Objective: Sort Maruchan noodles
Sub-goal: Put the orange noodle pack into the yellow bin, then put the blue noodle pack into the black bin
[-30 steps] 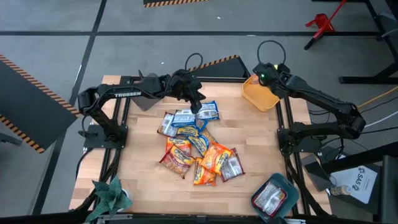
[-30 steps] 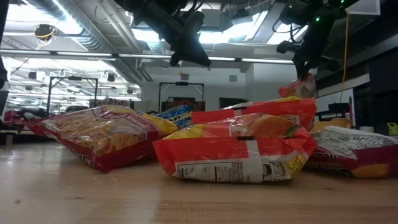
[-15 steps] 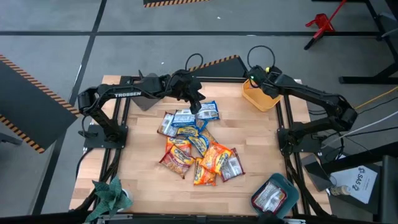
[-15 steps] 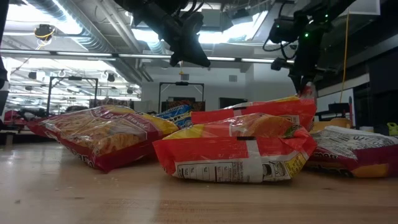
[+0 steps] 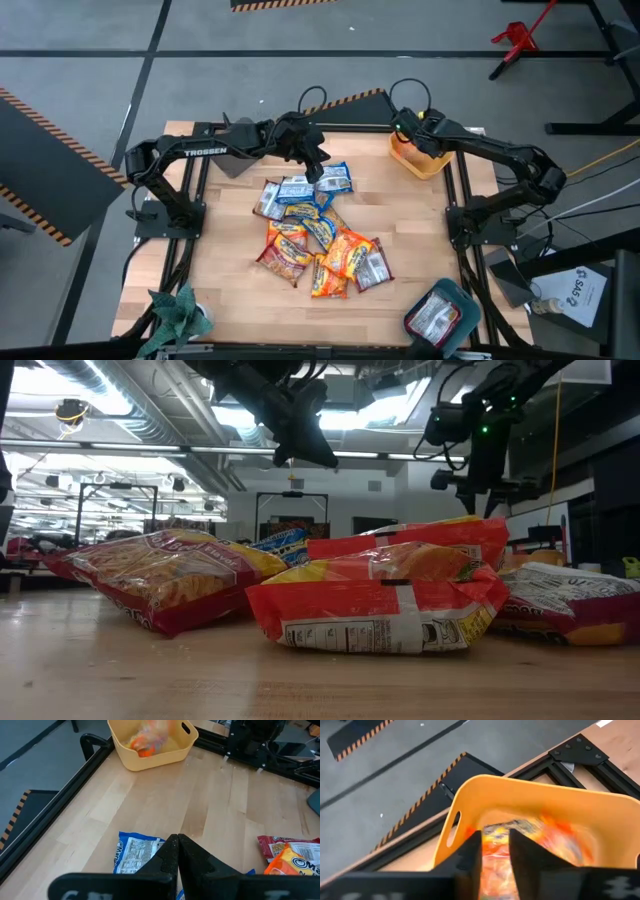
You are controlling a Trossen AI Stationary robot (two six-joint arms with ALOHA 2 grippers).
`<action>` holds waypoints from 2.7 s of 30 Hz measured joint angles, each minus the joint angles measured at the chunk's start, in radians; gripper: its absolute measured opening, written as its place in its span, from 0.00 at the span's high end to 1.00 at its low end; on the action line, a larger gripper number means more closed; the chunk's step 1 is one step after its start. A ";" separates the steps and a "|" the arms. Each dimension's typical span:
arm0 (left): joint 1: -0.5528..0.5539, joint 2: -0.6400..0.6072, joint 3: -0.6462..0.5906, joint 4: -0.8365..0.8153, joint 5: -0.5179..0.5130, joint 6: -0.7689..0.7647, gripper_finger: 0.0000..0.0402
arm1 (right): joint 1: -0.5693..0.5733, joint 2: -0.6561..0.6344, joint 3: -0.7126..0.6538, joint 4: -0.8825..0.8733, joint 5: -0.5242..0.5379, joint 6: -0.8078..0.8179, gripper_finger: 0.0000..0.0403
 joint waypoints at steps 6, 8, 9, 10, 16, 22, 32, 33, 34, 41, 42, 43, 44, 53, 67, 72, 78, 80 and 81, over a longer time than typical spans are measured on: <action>0.000 0.000 0.000 -0.012 0.000 0.000 0.99 | 0.000 -0.026 0.000 0.002 -0.033 -0.053 0.58; 0.000 0.000 0.000 -0.023 0.000 0.000 0.99 | 0.000 -0.045 0.000 0.007 -0.070 -0.157 0.55; 0.000 0.000 0.000 -0.029 0.001 0.000 0.99 | 0.000 -0.053 0.000 0.010 -0.106 -0.231 0.54; 0.000 0.000 0.000 -0.035 0.011 0.000 0.99 | 0.000 -0.059 0.000 0.011 -0.156 -0.313 0.54; 0.000 0.000 0.000 -0.043 0.128 0.023 0.99 | 0.007 -0.050 0.000 -0.107 -0.443 -0.567 0.57; -0.004 0.000 0.000 -0.043 0.129 0.023 0.99 | 0.014 -0.038 0.000 -0.160 -0.457 -0.634 0.62; -0.004 0.000 0.000 -0.043 0.127 0.024 0.99 | 0.014 0.055 0.000 -0.185 -0.422 -0.712 0.63; -0.004 0.000 0.000 -0.043 0.127 0.024 0.99 | 0.014 0.068 0.000 -0.186 -0.421 -0.713 0.63; -0.004 0.000 0.000 -0.043 0.126 0.024 0.99 | 0.014 0.078 0.000 -0.186 -0.420 -0.713 0.63; -0.004 0.000 0.000 -0.043 0.088 0.024 0.99 | 0.013 0.123 0.000 -0.176 -0.358 -0.714 0.63; -0.004 0.000 0.000 -0.043 0.081 0.024 0.99 | 0.013 0.130 0.000 -0.174 -0.352 -0.713 0.63; -0.004 0.000 0.000 -0.043 0.073 0.024 0.99 | 0.013 0.136 0.000 -0.166 -0.344 -0.713 0.63; -0.004 0.000 0.000 -0.043 0.068 0.024 0.99 | 0.013 0.140 0.000 -0.154 -0.343 -0.712 0.63; -0.004 0.000 0.000 -0.040 0.066 0.024 0.99 | -0.012 0.176 0.000 -0.073 -0.346 -0.610 0.63; -0.004 0.000 0.000 -0.040 0.066 0.025 0.99 | -0.119 0.175 0.129 0.012 -0.419 -0.607 0.63; 0.000 -0.007 0.000 -0.051 0.193 0.025 0.99 | -0.075 0.172 0.230 0.009 -0.554 -0.753 0.63; 0.000 -0.093 -0.001 -0.204 0.339 0.031 0.99 | 0.135 0.172 0.275 0.055 -0.608 -0.781 0.63; -0.009 -0.148 -0.001 -0.307 0.306 0.048 1.00 | 0.215 0.172 0.264 0.120 -0.579 -0.778 0.63; -0.017 -0.177 -0.001 -0.358 0.280 0.050 1.00 | 0.255 0.173 0.256 0.163 -0.563 -0.760 0.63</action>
